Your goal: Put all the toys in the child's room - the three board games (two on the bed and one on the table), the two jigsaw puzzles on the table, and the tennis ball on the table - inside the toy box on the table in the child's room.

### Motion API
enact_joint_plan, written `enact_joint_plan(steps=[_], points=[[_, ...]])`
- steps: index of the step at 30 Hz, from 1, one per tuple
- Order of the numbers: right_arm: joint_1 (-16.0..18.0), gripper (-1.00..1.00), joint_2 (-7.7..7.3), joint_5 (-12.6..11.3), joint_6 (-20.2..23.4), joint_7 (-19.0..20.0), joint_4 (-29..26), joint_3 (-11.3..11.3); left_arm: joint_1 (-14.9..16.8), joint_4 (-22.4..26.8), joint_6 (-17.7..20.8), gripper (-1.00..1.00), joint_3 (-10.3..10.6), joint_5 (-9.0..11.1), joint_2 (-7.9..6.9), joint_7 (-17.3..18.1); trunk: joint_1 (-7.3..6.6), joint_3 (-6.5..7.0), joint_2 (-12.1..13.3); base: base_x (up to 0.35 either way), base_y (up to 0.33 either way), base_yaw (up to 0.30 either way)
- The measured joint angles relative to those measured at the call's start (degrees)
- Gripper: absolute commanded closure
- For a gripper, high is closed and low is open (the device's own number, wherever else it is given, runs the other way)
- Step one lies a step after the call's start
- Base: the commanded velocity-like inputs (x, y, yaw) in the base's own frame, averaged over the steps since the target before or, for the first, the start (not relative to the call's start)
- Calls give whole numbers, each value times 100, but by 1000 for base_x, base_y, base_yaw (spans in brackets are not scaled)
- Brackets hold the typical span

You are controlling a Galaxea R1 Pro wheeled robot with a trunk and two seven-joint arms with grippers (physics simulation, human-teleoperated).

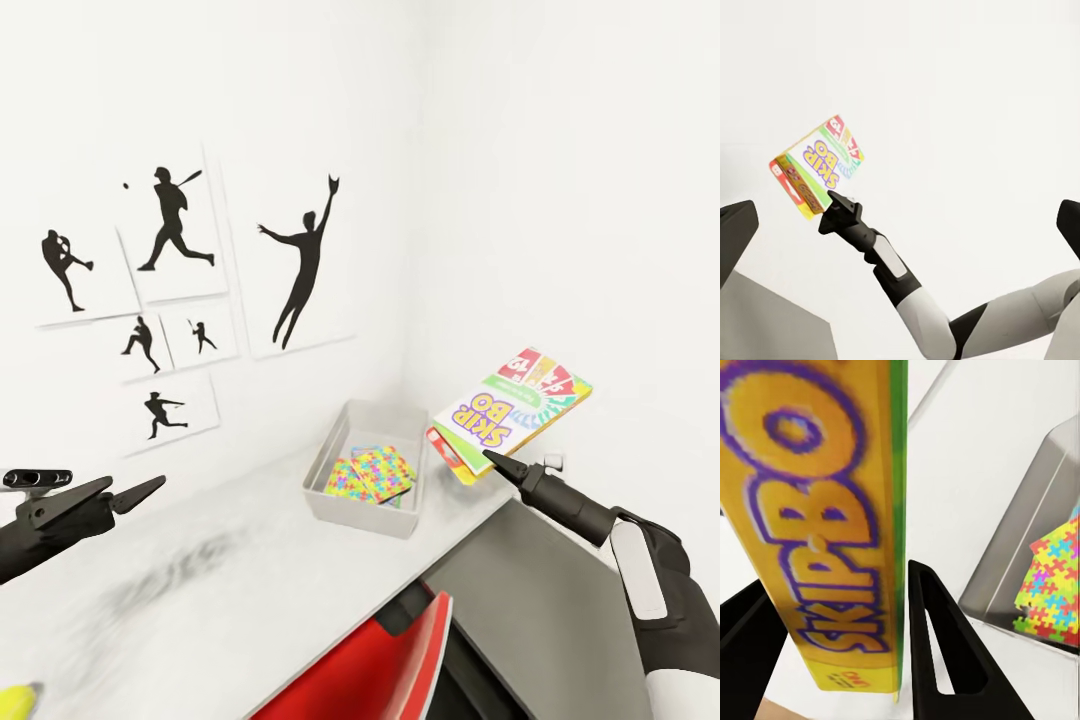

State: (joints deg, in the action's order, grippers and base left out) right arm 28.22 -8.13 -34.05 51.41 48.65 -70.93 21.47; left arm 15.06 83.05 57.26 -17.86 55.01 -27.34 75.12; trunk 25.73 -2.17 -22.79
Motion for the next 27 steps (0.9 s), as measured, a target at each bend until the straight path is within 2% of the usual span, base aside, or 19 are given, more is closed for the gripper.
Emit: enact_joint_plan(steps=[5,15,27], points=[[1,100,-1,-3,0,-1,0,0,0,0,0,-100,-3,0,2,0,0,0,0,138,-25,0],[-1,100,-1,-8,2,0,-1,0,1,1,-7,-100,-8,0,2,7,1,0,0,14,-1,3],[2,100,-3,-7,2,-1,0,0,-1,1,-8,-100,-16,2,2,8,1,0,0,31,-7,202]])
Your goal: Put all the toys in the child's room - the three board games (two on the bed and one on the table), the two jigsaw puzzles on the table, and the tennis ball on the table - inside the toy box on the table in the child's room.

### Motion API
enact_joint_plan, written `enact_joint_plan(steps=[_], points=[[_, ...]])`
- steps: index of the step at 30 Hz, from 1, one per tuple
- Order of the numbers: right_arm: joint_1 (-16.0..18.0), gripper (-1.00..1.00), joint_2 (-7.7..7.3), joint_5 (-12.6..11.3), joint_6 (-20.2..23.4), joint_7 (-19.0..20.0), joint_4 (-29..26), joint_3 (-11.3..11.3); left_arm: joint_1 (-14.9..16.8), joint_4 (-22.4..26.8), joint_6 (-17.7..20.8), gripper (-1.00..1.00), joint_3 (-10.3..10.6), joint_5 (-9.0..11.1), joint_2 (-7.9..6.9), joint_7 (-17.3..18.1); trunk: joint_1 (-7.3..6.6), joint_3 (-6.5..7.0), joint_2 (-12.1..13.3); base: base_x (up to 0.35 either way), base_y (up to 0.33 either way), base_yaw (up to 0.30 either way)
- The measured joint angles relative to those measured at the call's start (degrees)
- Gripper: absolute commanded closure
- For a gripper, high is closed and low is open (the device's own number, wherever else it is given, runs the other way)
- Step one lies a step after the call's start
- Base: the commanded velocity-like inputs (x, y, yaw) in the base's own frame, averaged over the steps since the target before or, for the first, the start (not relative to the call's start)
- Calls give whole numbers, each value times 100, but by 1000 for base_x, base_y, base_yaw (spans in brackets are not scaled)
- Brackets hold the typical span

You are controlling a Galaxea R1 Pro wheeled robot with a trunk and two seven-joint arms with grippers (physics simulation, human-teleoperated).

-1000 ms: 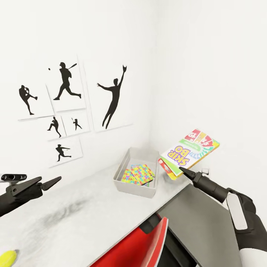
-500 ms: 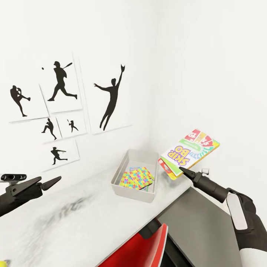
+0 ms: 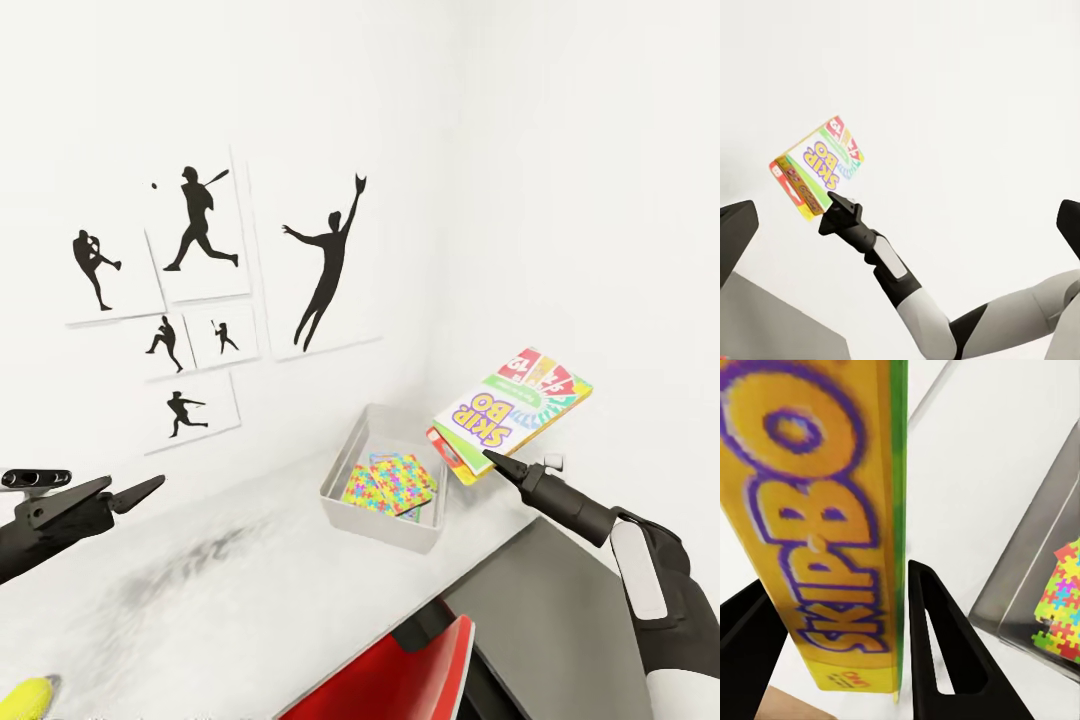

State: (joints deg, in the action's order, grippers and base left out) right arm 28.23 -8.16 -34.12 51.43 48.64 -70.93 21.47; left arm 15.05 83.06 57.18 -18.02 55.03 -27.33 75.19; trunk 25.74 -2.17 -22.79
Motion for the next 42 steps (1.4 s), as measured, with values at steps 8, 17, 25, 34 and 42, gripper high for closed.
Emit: enact_joint_plan(steps=[8,17,25,34,42], points=[[-2,100,4,0,-6,0,0,0,1,0,-1,-100,-1,-1,1,1,0,0,0,2,-1,16],[-2,100,6,1,-10,2,0,0,1,0,-1,-100,0,-2,18,0,0,0,0,64,0,0],[-3,100,4,0,-10,8,5,0,0,0,-1,-100,-1,-1,19,1,0,0,0,4,0,0],[0,100,-10,-5,35,8,-60,15,1,1,-1,-100,-1,-1,19,1,0,0,0,0,0,0],[0,100,-14,0,48,8,-60,21,1,0,-1,-100,-3,-1,19,1,0,0,0,0,0,0]])
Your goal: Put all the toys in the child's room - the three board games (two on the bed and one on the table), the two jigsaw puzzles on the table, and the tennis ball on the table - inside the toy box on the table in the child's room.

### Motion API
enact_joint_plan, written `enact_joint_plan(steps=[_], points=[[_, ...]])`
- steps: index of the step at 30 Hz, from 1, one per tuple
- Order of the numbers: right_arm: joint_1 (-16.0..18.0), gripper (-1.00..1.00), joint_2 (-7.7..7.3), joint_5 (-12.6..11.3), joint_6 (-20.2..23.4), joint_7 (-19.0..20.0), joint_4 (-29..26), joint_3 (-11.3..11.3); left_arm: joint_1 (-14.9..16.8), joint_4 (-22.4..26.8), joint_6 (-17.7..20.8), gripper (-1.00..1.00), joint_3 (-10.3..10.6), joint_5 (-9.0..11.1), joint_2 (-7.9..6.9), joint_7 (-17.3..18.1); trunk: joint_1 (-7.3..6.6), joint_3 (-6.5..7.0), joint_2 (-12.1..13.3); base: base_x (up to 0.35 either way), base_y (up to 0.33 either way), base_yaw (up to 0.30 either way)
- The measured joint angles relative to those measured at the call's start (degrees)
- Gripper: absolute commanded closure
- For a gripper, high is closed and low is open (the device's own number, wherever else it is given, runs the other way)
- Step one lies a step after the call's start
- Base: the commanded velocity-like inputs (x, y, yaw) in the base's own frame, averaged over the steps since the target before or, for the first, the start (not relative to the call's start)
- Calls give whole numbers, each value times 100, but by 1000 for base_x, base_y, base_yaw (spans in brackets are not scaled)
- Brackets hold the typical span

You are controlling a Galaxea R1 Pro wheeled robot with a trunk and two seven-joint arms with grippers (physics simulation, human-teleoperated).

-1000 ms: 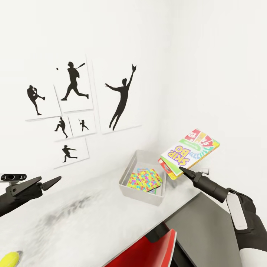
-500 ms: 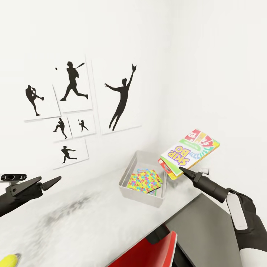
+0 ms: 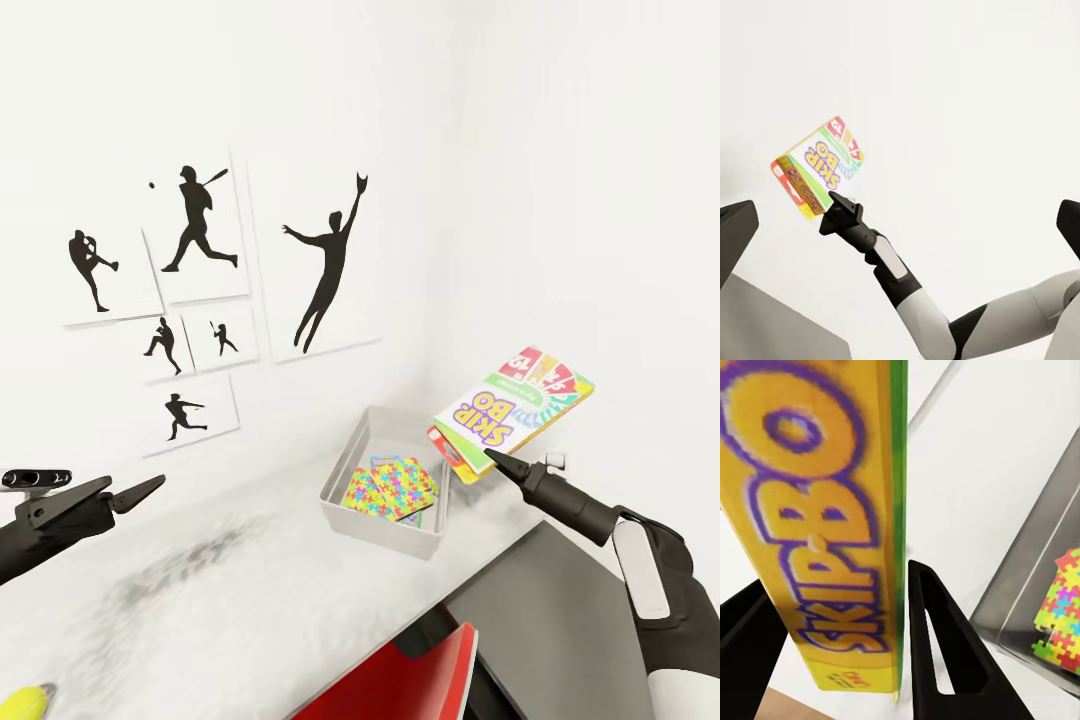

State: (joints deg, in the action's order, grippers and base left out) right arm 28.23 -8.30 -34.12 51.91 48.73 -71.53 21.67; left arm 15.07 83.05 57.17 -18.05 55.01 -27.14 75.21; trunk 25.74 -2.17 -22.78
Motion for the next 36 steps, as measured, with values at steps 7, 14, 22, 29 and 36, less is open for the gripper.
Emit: enact_joint_plan(steps=[7,14,22,29,36], points=[[6,100,-87,168,555,-347,95,-51,0,0,1,-100,-6,0,0,4,0,0,0,0,0,0],[857,100,-95,143,787,-906,329,-472,-1,-1,0,-100,-5,-1,1,5,0,1,0,0,0,0],[1275,100,-257,148,786,-927,630,-807,0,0,0,-100,3,-1,0,-3,0,-39,1,0,0,0],[2680,100,-226,265,769,-959,2842,-976,1,-1,0,-100,0,-1,1,2,1,-105,2,0,0,0],[3771,100,-185,174,777,-1917,4400,-1380,0,0,7,-100,-6,-1,0,23,0,-172,1,0,0,0]])
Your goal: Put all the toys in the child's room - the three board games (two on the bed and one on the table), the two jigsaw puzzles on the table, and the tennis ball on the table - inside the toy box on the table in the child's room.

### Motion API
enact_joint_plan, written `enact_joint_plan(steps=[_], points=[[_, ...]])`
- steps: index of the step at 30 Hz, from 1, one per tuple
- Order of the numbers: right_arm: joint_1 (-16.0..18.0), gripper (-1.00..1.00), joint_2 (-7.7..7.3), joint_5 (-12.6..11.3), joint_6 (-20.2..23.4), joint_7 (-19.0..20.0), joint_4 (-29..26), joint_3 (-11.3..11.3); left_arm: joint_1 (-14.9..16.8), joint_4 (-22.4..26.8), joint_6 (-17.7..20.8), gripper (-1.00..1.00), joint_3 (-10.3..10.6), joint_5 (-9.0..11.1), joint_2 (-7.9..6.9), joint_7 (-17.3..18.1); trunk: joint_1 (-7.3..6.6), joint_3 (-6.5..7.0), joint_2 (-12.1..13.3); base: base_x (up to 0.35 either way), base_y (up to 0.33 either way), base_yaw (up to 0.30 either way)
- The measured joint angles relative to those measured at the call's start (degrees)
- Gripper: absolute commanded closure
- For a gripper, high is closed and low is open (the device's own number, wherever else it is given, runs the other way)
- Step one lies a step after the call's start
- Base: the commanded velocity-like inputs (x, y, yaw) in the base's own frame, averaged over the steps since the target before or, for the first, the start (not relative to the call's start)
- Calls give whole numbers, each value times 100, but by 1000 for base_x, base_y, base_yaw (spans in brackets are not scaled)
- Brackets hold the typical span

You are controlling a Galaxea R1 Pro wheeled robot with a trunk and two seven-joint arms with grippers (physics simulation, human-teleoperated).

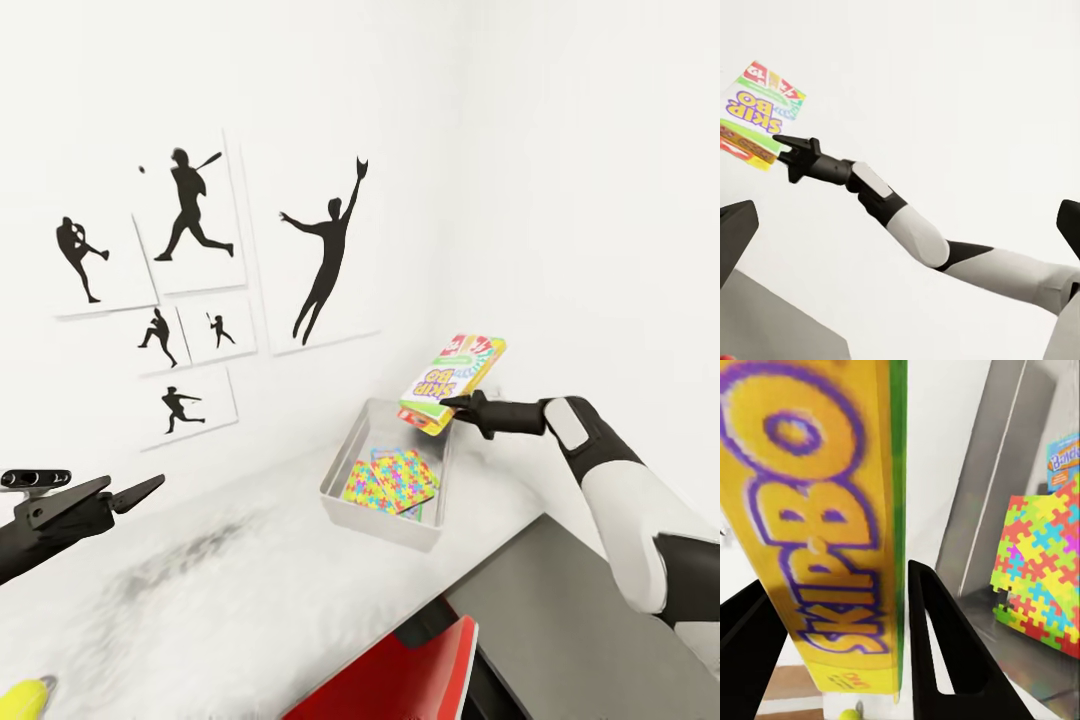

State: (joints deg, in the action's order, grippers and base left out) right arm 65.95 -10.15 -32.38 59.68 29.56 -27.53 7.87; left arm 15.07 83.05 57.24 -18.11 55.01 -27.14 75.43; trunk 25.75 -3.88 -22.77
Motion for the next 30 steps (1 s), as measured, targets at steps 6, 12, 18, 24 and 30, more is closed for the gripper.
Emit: enact_joint_plan(steps=[6,12,18,24,30], points=[[69,100,77,-15,6,-151,72,-38,0,0,1,-100,0,0,0,11,0,-57,0,0,0,0],[69,100,180,-2,5,-161,80,-234,0,0,1,-100,-6,0,0,20,0,-115,0,0,0,0],[70,100,201,-11,5,-157,80,-392,0,6,3,-100,-14,5,-2,26,0,-172,-1,0,0,0],[69,100,262,-23,6,-156,80,-409,126,55,122,-100,191,18,-17,-204,0,-229,0,0,0,0],[70,100,434,-4,6,-162,80,-415,817,28,187,-100,1206,135,134,-1516,1,-286,0,0,0,0]])
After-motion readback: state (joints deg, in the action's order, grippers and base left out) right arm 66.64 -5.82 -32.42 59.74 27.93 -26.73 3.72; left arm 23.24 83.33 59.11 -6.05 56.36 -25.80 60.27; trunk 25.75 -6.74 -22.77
